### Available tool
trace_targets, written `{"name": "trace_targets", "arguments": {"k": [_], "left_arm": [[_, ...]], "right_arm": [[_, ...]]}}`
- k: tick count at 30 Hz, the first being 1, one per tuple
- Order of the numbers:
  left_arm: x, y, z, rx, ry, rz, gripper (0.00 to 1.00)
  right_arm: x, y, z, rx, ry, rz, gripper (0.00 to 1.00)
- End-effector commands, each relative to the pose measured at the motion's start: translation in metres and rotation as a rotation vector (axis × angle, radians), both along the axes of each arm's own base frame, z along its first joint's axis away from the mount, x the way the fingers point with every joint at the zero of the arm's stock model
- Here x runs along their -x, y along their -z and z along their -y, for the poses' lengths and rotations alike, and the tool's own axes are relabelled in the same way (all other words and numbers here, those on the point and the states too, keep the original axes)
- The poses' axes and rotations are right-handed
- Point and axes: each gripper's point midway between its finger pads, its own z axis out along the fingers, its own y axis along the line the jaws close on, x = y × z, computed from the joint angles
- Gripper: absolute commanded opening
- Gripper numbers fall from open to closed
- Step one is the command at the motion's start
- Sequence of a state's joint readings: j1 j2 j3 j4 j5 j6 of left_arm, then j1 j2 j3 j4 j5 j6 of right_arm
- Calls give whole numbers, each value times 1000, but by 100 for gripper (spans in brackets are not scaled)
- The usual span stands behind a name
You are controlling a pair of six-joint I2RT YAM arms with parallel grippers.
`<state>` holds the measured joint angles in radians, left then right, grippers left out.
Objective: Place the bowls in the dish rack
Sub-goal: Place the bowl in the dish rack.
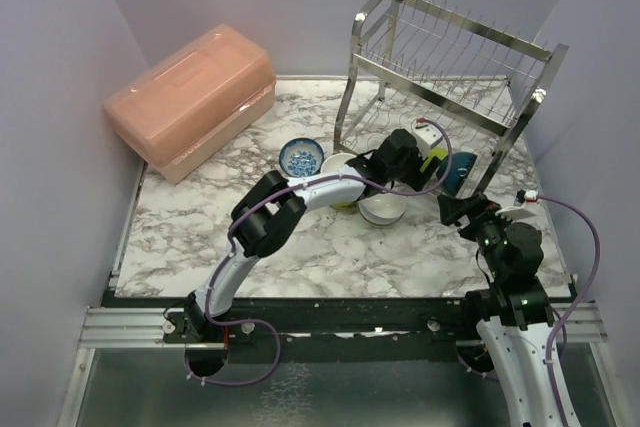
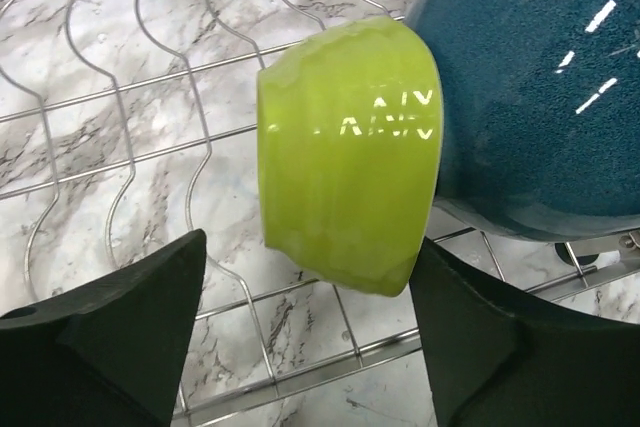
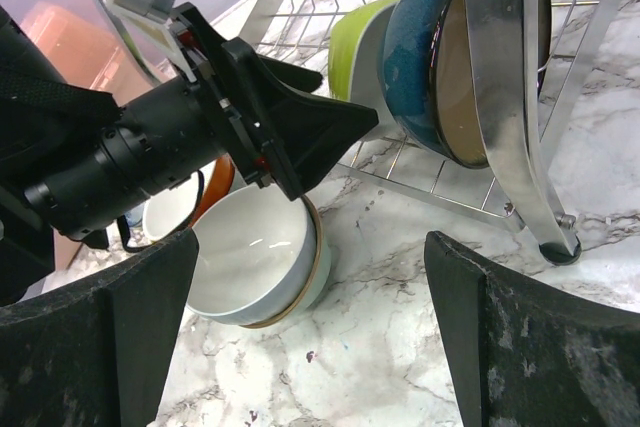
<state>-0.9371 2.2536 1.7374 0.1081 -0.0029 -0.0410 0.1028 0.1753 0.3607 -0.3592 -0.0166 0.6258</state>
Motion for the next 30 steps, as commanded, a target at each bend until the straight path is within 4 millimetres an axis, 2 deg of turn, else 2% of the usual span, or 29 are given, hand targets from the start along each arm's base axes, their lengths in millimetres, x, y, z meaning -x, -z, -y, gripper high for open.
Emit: {"name": "trace_targets", "arguments": {"k": [1, 6, 12, 25, 28, 30], "left_arm": [[-7, -52, -12, 68, -64, 87, 84], [-2, -78, -26, 120, -91, 129, 86], [10, -102, -55, 144, -119, 186, 87], [51, -113, -142, 140, -237, 181, 88], [60, -113, -163, 152, -288, 173, 99], [63, -113, -175, 159, -311, 177, 99]], "right_arm": [[0, -10, -1, 13, -13, 36, 100], [0, -11, -1, 14, -12, 35, 100], [-1, -11, -1, 15, -11, 37, 100], [-2, -8, 0, 17, -8, 34, 100], [-2, -8, -1, 16, -9, 30, 100], [-2, -7, 0, 16, -7, 28, 100]]}}
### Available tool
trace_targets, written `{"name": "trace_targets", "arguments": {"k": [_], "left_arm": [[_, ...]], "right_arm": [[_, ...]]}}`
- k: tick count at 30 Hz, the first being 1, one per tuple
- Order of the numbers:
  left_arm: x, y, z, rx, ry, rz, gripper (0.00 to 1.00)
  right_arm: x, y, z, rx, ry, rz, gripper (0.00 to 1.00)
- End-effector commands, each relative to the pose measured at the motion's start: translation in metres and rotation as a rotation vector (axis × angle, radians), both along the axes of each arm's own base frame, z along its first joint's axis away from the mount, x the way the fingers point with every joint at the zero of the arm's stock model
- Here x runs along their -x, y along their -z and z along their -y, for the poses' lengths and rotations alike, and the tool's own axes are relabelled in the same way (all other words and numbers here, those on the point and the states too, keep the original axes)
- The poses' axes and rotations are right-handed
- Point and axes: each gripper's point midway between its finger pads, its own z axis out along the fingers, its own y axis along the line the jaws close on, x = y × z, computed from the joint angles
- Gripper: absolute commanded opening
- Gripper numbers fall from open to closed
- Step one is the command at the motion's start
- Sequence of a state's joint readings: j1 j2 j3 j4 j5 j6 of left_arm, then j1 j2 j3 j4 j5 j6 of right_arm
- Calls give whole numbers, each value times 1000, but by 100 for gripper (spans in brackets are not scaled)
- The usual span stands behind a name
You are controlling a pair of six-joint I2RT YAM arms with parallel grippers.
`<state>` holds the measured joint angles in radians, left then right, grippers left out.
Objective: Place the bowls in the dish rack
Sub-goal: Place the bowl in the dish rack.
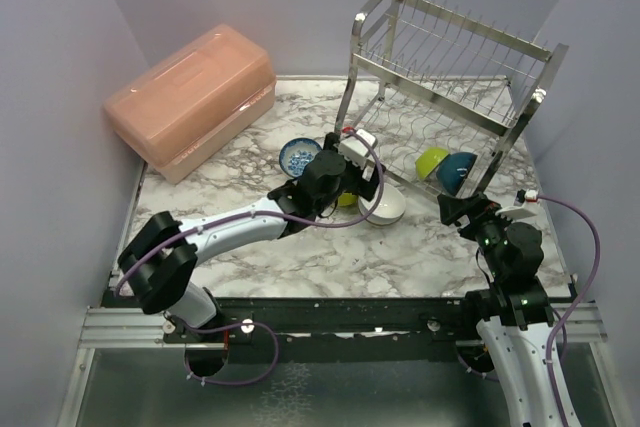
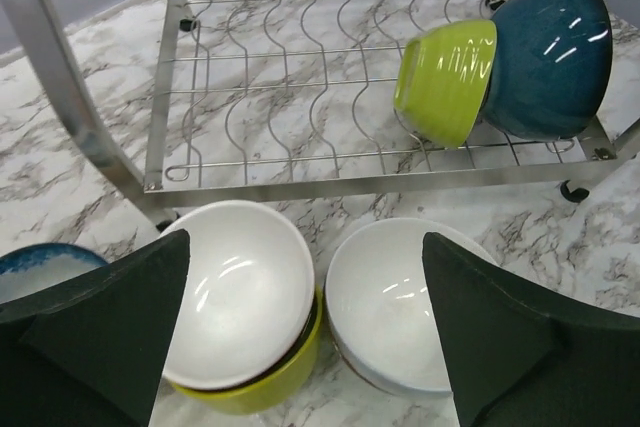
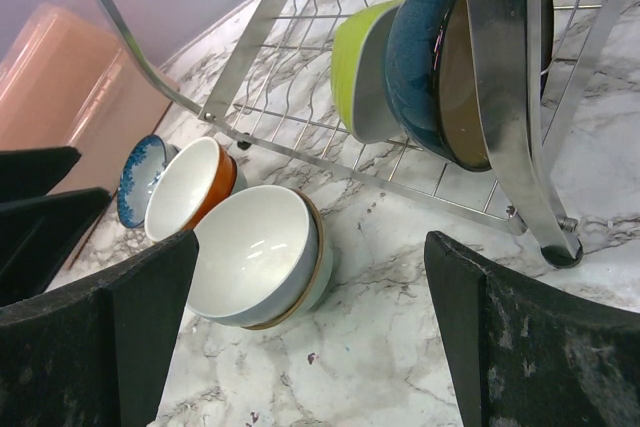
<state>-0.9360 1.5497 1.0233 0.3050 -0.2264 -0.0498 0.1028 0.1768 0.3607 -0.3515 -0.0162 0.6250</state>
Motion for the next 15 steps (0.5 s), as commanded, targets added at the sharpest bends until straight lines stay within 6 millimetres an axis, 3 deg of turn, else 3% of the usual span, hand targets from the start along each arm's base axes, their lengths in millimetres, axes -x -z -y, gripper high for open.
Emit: {"name": "trace_targets", "arguments": {"k": [1, 3, 6, 11, 15], "left_arm": [[4, -13, -30, 51, -97, 19, 99], [5, -12, -32, 53, -102, 15, 99], [8, -10, -18, 44, -29, 11, 99], [0, -2, 21, 14, 77, -14, 99], [-8, 11, 55, -29, 172, -31, 99]], "right_arm": [[-2, -5, 0, 15, -5, 23, 100], [-2, -5, 0, 14, -3, 21, 100], [-1, -5, 0, 13, -3, 17, 100], [1, -9, 2, 6, 11, 13, 100], [6, -26, 10, 3, 54, 37, 100]]}}
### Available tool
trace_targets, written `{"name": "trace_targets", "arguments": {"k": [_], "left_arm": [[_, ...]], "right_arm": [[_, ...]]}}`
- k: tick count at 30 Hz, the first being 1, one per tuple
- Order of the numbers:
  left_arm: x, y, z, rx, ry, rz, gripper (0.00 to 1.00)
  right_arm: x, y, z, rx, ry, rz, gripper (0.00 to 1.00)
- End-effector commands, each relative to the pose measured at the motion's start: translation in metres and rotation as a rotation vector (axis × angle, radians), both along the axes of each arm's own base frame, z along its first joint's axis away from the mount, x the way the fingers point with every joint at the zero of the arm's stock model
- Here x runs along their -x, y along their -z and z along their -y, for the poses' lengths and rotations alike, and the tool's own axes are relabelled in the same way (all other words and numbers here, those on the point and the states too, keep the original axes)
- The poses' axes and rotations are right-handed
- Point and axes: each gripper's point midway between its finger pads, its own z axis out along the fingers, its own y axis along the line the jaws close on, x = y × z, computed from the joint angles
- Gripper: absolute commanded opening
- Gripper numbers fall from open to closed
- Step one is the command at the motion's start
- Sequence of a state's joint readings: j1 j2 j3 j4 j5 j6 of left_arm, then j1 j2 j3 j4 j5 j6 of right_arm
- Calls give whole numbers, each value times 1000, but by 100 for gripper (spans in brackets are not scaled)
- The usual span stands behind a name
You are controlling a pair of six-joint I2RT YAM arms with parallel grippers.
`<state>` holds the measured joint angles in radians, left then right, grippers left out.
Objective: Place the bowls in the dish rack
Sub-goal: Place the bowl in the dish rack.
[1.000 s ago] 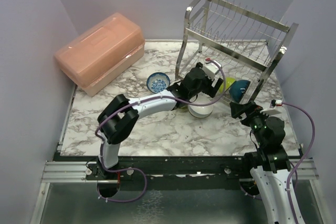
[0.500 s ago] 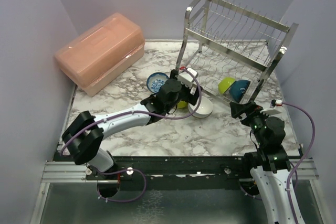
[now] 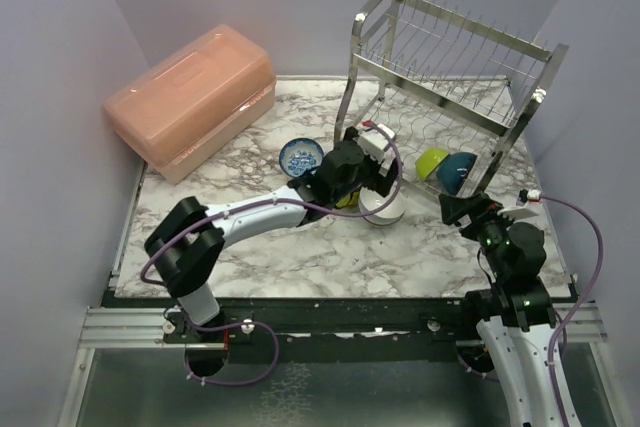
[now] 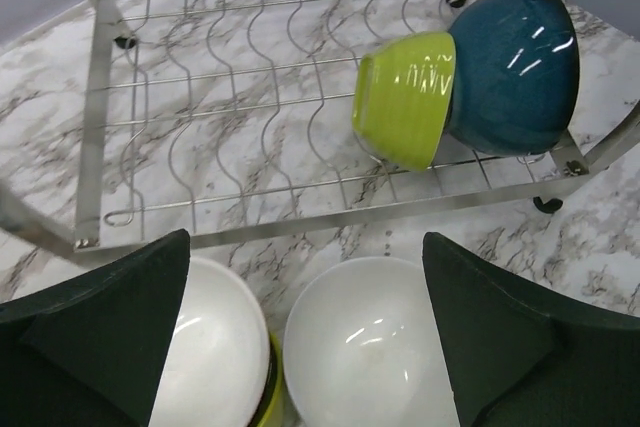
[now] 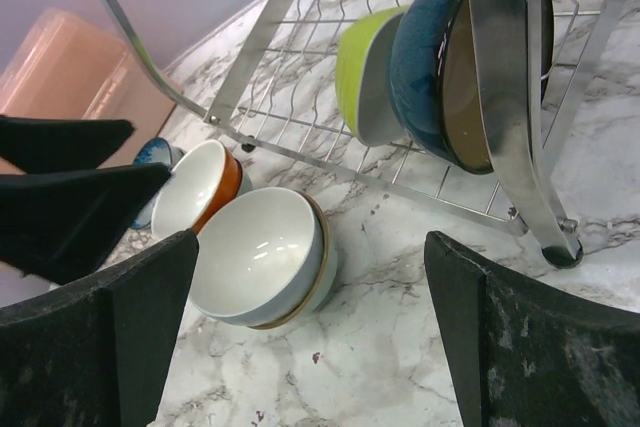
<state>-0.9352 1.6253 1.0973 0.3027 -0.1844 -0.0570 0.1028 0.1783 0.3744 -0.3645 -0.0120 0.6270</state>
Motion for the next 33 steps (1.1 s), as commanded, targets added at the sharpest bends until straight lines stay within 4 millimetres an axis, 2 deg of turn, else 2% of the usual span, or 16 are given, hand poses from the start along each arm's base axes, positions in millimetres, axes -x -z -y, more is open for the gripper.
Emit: {"name": "trace_targets", "arguments": {"k": [1, 7, 10, 17, 20, 25, 30, 33], "left_arm": [[-4, 12, 43, -40, 154, -19, 99], [-22, 41, 91, -80, 231, -85, 99], [-31, 47, 111, -70, 248, -107, 98], [-46, 50, 137, -54, 275, -90, 94], [-47, 55, 144, -50, 298, -100, 91], [-53, 67, 146, -64, 276, -108, 87], [-57, 75, 146, -61, 275, -129, 76], [-61, 77, 143, -46, 258, -153, 65]], "right_arm": [[7, -28, 12, 9, 63, 46, 100], [21, -57, 28, 36, 133, 111, 100], [27, -68, 32, 34, 153, 161, 100], [30, -71, 34, 44, 159, 163, 100], [28, -70, 33, 48, 154, 156, 100], [26, -66, 33, 47, 156, 149, 100], [24, -63, 32, 44, 155, 142, 100], [24, -63, 32, 44, 154, 139, 100]]}}
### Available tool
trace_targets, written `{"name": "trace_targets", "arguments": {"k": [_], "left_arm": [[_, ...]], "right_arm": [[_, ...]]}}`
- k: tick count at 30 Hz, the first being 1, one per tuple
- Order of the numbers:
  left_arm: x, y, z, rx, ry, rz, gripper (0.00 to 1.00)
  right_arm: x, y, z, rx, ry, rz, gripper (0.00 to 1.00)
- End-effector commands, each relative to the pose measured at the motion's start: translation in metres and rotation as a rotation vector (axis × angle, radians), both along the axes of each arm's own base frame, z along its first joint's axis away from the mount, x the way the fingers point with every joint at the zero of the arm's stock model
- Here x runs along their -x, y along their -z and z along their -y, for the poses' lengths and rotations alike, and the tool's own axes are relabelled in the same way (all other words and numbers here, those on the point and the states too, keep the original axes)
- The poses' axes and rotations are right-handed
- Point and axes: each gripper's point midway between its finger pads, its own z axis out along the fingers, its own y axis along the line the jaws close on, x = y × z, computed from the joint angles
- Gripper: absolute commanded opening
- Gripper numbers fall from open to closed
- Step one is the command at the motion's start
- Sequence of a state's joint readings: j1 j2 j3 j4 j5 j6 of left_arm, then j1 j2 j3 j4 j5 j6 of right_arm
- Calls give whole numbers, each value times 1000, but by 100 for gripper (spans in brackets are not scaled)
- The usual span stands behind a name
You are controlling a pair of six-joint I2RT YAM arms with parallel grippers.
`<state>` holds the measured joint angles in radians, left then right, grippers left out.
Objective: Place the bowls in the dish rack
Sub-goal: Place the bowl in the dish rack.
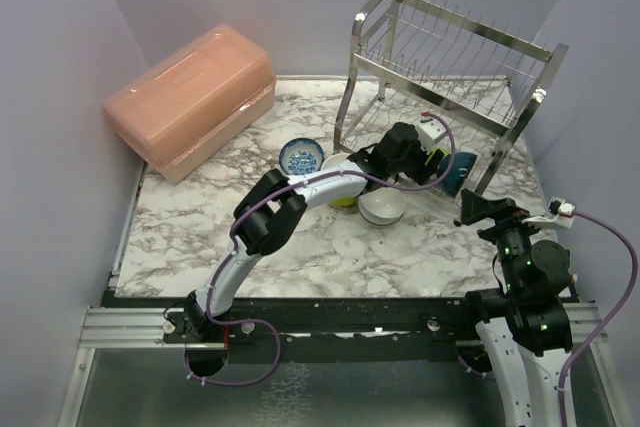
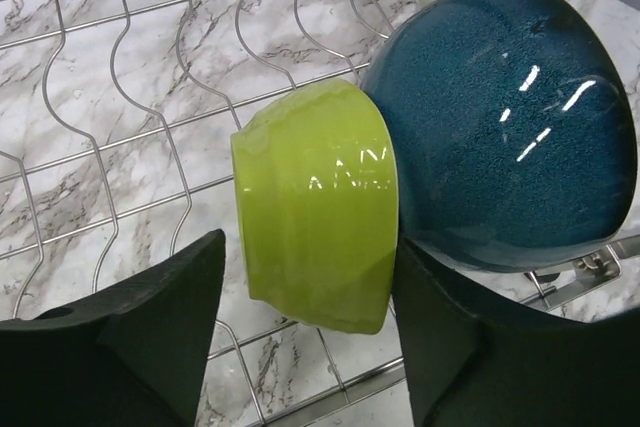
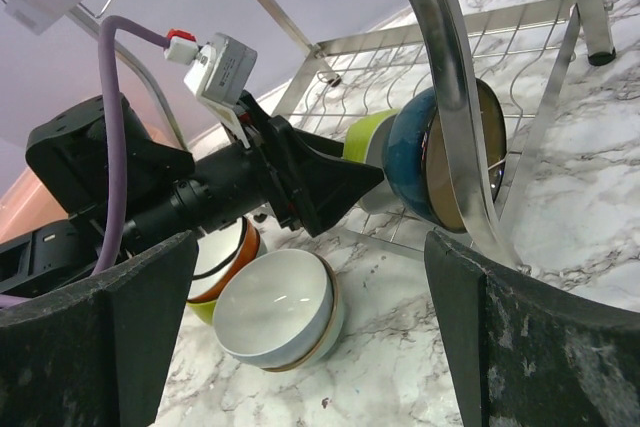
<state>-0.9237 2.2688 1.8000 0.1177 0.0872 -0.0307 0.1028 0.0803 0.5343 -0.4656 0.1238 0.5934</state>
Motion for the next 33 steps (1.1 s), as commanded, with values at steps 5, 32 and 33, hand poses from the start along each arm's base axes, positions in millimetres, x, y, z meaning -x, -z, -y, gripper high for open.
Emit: {"name": "trace_targets", "arguments": {"k": [5, 32, 33], "left_arm": [[-10, 0, -1, 60, -16, -95, 54], [15, -5, -7, 156, -124, -284, 46], [16, -6, -6, 155, -121, -282, 46]], "right_arm": [[-2, 5, 4, 11, 22, -25, 100], [-6, 10, 3, 14, 16, -40, 100], [-6, 10, 2, 14, 15, -41, 100]]}}
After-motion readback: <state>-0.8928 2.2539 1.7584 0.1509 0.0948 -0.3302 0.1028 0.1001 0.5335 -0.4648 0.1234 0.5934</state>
